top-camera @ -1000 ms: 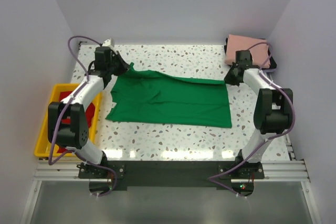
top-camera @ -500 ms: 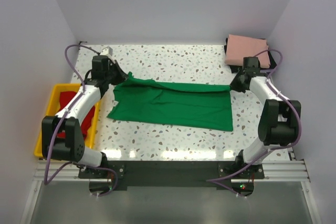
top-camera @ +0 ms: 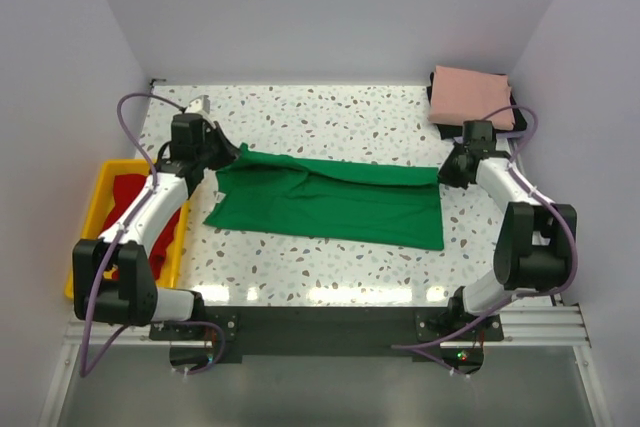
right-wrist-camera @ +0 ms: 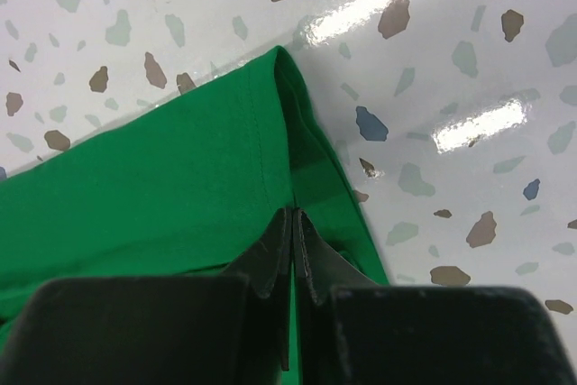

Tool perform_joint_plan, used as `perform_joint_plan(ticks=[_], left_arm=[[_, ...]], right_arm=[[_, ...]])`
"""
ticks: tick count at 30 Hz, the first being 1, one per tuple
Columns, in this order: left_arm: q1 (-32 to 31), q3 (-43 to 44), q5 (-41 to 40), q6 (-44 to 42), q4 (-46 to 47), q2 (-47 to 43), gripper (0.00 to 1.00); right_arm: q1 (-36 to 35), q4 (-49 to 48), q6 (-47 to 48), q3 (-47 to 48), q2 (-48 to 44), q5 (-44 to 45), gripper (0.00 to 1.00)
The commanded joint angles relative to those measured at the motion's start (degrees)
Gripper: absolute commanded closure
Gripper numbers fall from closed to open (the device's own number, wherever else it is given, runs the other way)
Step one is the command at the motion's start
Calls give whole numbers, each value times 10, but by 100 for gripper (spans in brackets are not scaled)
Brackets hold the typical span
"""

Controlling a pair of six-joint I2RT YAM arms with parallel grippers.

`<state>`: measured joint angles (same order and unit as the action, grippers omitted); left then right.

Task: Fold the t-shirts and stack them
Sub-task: Fold the tshirt

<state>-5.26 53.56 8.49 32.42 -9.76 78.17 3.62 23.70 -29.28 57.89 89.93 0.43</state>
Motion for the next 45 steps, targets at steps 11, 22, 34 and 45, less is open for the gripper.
perform_joint_plan(ticks=[11, 22, 34, 45], left_arm=[[6, -55, -23, 9, -17, -68, 100], [6, -123, -32, 37, -15, -106, 100], [6, -127, -58, 48, -32, -127, 100], [6, -121, -35, 47, -40, -139, 100]], right_arm=[[3, 9, 19, -40, -67, 5, 100], [2, -8, 19, -89, -78, 4, 100], [3, 6, 22, -87, -92, 10, 100], [3, 4, 24, -105, -103, 1, 100]])
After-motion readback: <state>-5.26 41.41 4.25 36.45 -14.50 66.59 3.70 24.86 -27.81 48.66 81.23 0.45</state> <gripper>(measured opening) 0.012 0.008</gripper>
